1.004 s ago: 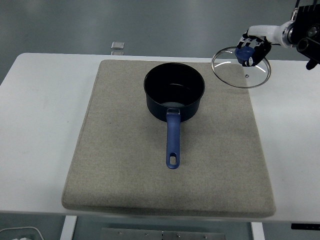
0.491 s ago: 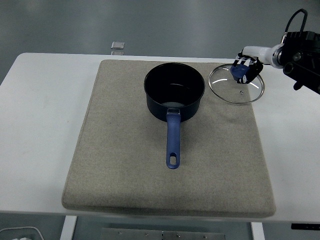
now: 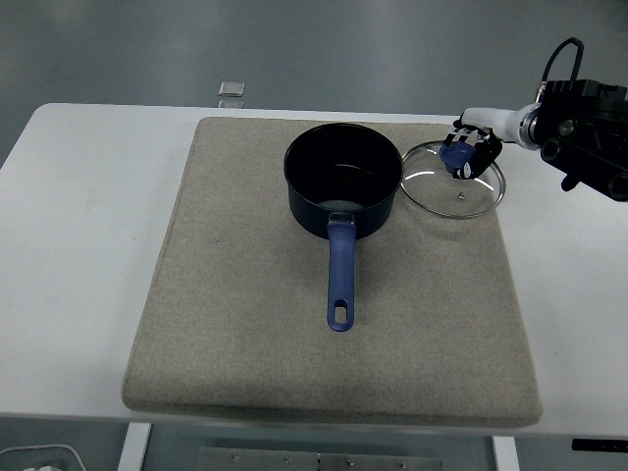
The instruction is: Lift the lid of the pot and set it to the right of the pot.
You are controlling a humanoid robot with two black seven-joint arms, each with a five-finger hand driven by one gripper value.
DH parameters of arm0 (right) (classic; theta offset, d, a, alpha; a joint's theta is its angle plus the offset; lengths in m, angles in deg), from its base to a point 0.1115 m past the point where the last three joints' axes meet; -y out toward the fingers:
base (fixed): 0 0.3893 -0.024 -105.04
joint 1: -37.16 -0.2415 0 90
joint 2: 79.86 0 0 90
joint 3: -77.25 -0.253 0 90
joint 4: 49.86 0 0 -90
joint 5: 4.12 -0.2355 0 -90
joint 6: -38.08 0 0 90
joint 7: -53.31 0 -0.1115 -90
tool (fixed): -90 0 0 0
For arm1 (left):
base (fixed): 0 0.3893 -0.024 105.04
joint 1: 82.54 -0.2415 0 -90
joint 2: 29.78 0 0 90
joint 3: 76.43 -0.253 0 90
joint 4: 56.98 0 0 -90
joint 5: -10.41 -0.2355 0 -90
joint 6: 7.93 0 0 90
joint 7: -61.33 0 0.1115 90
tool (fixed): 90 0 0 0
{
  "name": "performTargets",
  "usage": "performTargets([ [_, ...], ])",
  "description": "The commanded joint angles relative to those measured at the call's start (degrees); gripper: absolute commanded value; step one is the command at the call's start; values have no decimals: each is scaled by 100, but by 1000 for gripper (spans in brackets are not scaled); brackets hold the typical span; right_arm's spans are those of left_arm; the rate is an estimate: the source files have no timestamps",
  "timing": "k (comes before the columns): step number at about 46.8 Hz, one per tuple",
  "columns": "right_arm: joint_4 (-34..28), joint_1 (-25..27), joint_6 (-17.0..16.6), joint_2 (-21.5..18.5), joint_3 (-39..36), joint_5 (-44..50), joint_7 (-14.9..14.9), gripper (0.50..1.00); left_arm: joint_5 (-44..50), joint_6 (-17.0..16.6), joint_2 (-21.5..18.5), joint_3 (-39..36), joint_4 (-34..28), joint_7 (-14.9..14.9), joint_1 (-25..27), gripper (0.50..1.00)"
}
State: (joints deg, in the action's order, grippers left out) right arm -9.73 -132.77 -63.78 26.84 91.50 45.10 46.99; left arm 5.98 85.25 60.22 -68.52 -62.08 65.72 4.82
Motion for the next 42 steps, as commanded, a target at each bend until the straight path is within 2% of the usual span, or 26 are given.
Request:
performTargets([
  [1,39,-14,-9,8,0,1,25,748,-5,-2,0,0,0,0,0,1000],
  [5,56,-14,-36,8,0,1,34,819,3,-2,0,0,0,0,0,1000],
  [18,91,-75,-62,17,-18,1,51,913,3,-2,0,0,0,0,0,1000],
  [25,162,-181,-62,34,-36,-8,77,921,3,-1,0,0,0,0,0,1000],
  [29,206,-207,-88,34,-263,-87,297,923,-5,7,0,0,0,0,0,1000],
  [42,206,-155,-343,131,-835,-1448,394,921,3,-1,0,0,0,0,0,1000],
])
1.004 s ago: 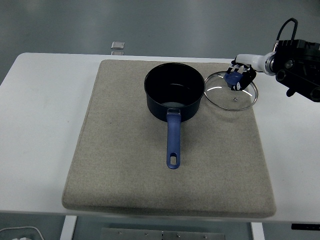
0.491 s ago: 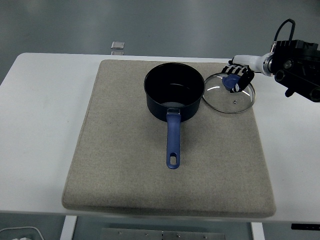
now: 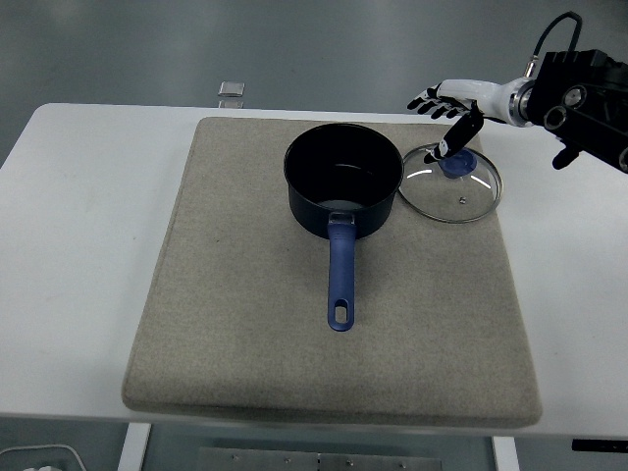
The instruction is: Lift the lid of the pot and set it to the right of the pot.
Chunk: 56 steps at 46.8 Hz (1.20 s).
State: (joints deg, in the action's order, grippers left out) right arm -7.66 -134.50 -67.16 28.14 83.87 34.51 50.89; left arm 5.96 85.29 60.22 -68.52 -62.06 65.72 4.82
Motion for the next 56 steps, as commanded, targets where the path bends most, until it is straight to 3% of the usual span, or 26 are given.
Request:
performTargets([
  [1,-1,27,-5,2,-90,-530,4,921,5,-5,0,0,-2,0,0,1000],
  [21,-71,264,206,-25,-134,-2983,66,919,-3,-5,0,0,-2,0,0,1000],
  [29,-71,405,426,2,-143,-3625,619,919,5,-5,0,0,-2,0,0,1000],
  [36,-80,616,356,81,-415,-4152,778,919,5,-5,0,0,-2,0,0,1000],
  [50,-124,1152,364,63,-1469,-4258,699,919,-3,-5,0,0,7,0,0,1000],
  [56,-133,1258,426,2,-1593,-4276,699,919,5,-5,0,0,-2,0,0,1000],
])
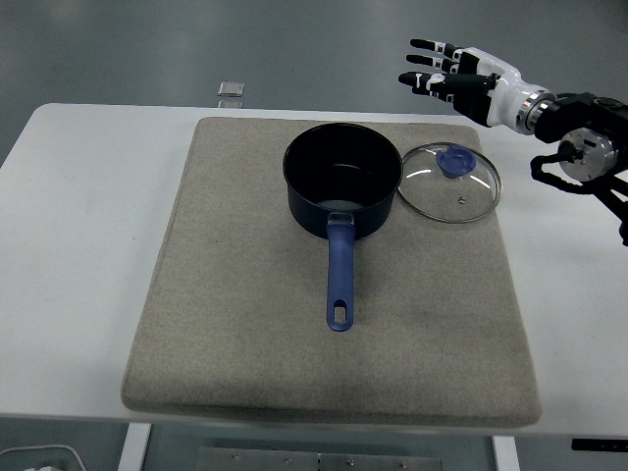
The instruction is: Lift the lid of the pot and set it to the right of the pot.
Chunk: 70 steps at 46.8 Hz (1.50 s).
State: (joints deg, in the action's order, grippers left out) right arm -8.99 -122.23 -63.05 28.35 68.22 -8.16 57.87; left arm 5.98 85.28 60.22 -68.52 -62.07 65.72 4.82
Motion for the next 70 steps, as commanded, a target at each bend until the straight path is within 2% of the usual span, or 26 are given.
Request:
performTargets([
  [1,0,40,14,-29,-28,-9,1,919,3,-5,0,0,-1,0,0,1000],
  [16,-185,216,14,-64,-151,-843,9,917,-6,-5,0,0,-1,0,0,1000],
  [31,-264,295,14,-73,-160,-2127,89,919,3,-5,0,0,8,0,0,1000],
  [61,-308,330,14,-73,-160,-2171,89,921,-6,-5,0,0,-1,0,0,1000],
  [70,-308,418,14,-64,-432,-2092,89,921,-6,-5,0,0,-1,0,0,1000],
])
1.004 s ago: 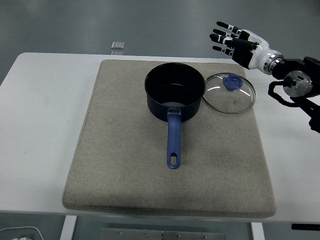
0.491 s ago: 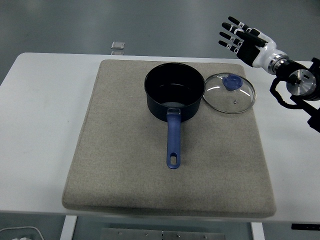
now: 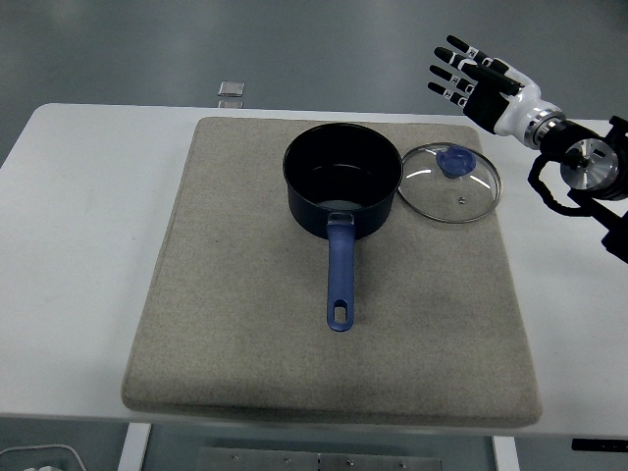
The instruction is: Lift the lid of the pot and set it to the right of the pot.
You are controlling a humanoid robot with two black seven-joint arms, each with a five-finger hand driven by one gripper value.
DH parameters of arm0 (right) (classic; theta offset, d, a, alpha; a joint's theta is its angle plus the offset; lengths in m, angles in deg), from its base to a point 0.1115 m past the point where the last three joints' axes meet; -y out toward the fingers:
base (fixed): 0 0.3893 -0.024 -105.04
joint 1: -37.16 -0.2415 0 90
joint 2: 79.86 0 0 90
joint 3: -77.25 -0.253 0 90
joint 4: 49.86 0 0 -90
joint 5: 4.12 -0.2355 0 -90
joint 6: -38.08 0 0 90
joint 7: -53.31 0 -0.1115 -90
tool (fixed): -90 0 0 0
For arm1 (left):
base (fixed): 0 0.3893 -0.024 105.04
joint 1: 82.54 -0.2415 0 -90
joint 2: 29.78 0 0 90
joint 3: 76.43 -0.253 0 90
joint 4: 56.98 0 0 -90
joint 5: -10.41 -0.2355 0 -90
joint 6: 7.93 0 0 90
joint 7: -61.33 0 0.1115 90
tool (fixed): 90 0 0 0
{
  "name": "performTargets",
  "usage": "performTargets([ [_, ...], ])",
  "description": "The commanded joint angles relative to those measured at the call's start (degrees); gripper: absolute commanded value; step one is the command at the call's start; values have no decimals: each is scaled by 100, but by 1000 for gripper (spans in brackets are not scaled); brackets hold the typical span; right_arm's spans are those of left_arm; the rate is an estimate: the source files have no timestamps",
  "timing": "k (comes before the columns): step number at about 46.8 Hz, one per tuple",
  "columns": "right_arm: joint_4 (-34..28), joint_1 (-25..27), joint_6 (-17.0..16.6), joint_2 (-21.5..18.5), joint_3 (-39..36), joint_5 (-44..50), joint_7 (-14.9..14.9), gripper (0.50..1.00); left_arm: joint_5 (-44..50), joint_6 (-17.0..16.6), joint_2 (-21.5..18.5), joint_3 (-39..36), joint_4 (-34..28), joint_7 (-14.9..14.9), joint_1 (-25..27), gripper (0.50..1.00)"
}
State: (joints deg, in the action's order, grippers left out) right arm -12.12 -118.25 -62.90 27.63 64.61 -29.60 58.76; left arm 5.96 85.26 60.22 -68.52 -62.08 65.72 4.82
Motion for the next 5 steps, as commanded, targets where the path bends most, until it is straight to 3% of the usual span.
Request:
performTargets([
  [1,5,20,0,8,-80,61,-1,921,-4,-2,0,0,0,0,0,1000],
  [5,5,28,9,-1,-80,61,-1,921,-4,-2,0,0,0,0,0,1000],
])
